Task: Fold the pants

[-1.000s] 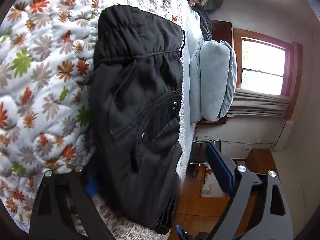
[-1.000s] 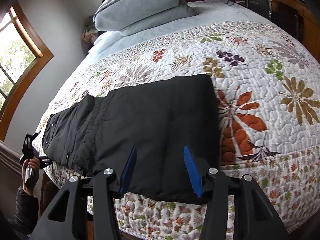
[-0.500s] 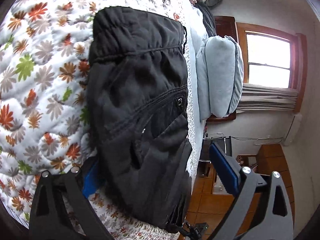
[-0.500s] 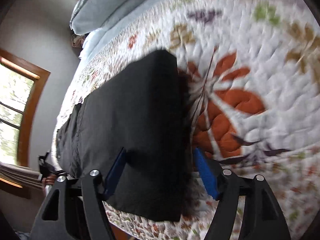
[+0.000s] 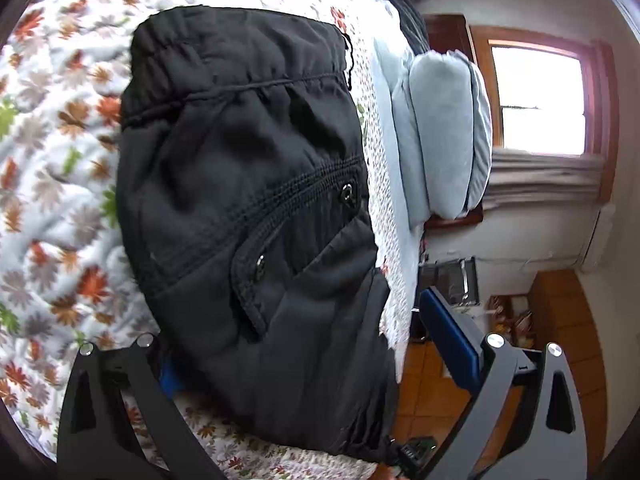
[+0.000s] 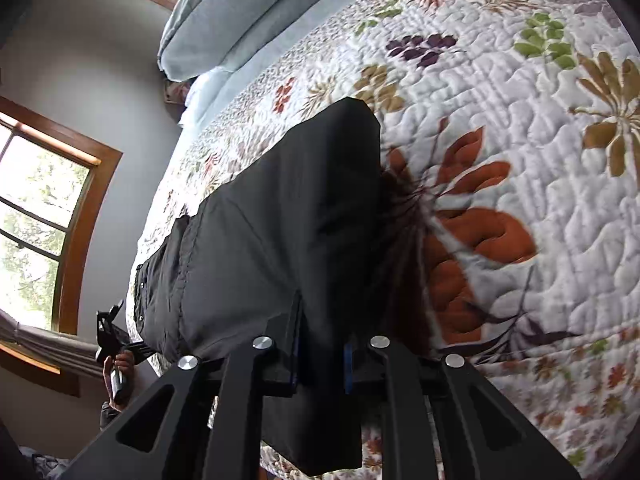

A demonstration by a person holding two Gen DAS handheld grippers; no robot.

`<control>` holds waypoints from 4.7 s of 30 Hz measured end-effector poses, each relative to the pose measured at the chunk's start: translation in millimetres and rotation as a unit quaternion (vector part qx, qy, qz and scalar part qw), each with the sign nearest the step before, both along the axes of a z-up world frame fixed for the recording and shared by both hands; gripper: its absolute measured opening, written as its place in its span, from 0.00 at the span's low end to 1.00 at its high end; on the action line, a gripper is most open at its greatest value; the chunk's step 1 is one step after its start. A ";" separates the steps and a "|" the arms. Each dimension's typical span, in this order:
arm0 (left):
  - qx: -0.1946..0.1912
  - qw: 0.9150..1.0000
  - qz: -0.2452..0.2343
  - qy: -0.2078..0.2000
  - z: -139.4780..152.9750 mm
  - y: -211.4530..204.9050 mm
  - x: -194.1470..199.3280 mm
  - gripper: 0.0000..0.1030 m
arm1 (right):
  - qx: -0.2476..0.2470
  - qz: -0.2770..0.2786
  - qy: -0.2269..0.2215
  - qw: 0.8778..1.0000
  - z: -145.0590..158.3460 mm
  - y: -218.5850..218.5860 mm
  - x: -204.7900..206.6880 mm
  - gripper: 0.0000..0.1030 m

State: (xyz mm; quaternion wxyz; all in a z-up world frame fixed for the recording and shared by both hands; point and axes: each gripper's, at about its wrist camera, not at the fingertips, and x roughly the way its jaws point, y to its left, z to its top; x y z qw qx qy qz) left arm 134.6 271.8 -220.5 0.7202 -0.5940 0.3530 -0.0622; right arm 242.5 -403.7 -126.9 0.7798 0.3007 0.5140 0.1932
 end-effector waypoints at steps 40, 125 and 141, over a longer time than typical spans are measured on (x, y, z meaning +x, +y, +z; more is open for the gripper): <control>0.120 0.984 -0.054 -0.121 86.5 -55.1 7.5 0.11 | -0.030 -0.012 0.010 0.999 -5.4 1.9 -3.4 0.26; 0.377 0.898 -0.213 -0.083 128.3 -216.9 63.4 0.93 | 0.145 0.082 0.046 0.985 11.1 100.6 109.5 0.85; 0.406 0.883 -0.236 -0.014 100.5 -214.4 77.4 0.96 | 0.099 0.113 0.016 0.988 21.5 135.6 102.8 0.26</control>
